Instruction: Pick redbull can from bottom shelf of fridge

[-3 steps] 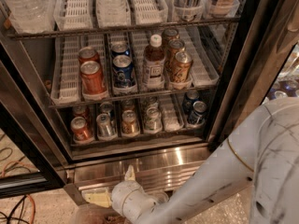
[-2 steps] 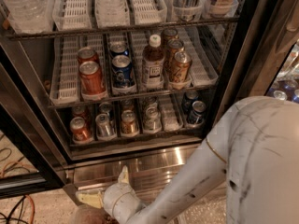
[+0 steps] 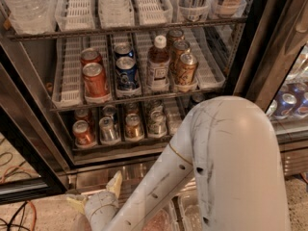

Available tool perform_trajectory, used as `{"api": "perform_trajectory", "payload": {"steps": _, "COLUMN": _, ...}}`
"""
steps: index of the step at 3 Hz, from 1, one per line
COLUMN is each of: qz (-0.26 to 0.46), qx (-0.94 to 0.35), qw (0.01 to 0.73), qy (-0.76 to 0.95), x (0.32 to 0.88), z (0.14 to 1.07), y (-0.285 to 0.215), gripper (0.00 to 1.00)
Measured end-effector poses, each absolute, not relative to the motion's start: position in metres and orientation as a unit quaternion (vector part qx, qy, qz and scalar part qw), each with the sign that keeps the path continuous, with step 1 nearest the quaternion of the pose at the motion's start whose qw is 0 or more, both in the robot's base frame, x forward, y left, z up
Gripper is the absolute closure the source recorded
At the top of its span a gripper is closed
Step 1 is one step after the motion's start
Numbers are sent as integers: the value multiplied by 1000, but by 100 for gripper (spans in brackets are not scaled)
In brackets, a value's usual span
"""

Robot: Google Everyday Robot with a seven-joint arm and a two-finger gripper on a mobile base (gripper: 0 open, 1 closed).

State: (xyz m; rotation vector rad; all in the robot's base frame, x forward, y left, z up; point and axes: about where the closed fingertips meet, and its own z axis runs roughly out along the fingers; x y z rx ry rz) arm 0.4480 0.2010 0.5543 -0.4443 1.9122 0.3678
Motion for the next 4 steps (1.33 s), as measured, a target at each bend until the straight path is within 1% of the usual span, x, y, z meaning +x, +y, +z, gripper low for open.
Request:
{"api": "perform_trajectory", "payload": {"steps": 1, "qz": 105, "qx": -161, "qw": 550, "qy": 812, "x": 457, "z": 554, "y": 177, "gripper": 0}}
{"api": "perform_trajectory", "payload": {"steps": 2, "qz": 105, "qx": -161, "qw": 551, "qy": 812, "x": 457, "z": 554, "y": 177, "gripper": 0}}
{"api": "perform_trajectory", "payload": {"steps": 3, "qz": 96, "qx": -146, "qw": 570, "qy": 803, "x": 464, "z": 557, "y": 173, "gripper": 0}}
{"api": "perform_trajectory", "payload": {"steps": 4, "qz": 81, "qx": -117, "qw": 590, "qy": 795, "x": 475, "z": 559, "y": 155, "gripper": 0}}
